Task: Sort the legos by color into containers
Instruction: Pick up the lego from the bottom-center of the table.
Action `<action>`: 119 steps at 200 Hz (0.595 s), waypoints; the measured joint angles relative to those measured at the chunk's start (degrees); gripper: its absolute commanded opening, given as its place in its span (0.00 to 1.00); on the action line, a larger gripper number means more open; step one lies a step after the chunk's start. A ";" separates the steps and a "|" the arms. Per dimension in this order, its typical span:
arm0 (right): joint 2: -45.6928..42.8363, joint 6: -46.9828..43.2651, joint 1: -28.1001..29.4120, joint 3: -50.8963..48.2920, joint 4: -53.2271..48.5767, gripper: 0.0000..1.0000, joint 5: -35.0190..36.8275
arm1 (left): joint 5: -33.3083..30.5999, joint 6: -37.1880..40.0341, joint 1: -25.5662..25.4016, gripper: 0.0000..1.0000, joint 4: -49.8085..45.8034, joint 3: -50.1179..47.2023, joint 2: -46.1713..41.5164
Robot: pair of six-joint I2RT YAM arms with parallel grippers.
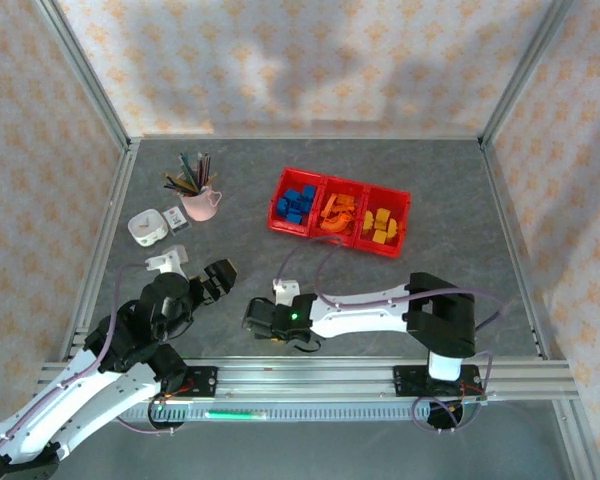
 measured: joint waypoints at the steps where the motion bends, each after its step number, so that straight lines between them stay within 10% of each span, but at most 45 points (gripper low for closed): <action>1: 0.04 0.04 0.02 0.00 0.00 0.87 -0.02 | 0.00 0.00 0.00 0.99 -0.02 -0.02 0.00; 119: 1.42 2.29 1.05 -3.04 0.04 0.54 -0.59 | 0.68 0.02 0.00 0.99 -0.17 -1.40 0.02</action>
